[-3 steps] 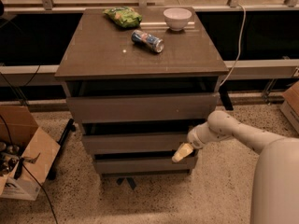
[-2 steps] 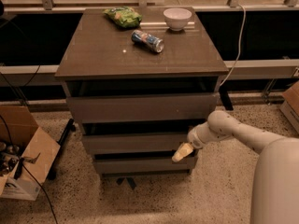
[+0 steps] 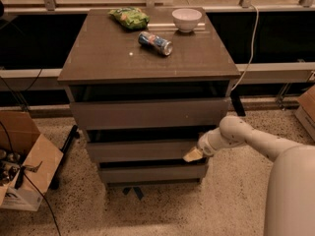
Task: Open middle drawer
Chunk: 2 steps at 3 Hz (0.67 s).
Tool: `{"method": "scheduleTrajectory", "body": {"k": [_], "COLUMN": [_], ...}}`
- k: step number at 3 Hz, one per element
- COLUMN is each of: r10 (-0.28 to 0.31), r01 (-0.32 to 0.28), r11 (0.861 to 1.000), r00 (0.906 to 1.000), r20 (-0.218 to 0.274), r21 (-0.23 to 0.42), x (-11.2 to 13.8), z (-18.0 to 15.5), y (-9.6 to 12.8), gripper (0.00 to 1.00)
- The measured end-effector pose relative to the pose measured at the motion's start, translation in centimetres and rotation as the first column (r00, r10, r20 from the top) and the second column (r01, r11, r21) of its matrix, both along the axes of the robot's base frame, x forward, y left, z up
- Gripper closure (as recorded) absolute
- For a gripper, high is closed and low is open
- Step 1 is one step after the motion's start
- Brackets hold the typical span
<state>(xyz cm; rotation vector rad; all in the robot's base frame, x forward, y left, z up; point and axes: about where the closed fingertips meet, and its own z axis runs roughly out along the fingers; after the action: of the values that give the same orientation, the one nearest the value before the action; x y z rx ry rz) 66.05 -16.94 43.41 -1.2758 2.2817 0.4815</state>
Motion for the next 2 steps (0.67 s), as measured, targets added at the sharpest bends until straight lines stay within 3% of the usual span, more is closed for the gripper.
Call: {"method": "scheduleTrajectory", "body": {"k": [1, 2], "r10": [0.0, 0.0], "r01": [0.0, 0.0], "r11": [1.0, 1.0], "r00": [1.0, 1.0], "r20": [0.0, 0.0], "r21": [0.0, 0.0], "x": [0.0, 0.0], "z": [0.05, 0.06], "y": [0.0, 0.0], "gripper": [0.4, 0.09]}}
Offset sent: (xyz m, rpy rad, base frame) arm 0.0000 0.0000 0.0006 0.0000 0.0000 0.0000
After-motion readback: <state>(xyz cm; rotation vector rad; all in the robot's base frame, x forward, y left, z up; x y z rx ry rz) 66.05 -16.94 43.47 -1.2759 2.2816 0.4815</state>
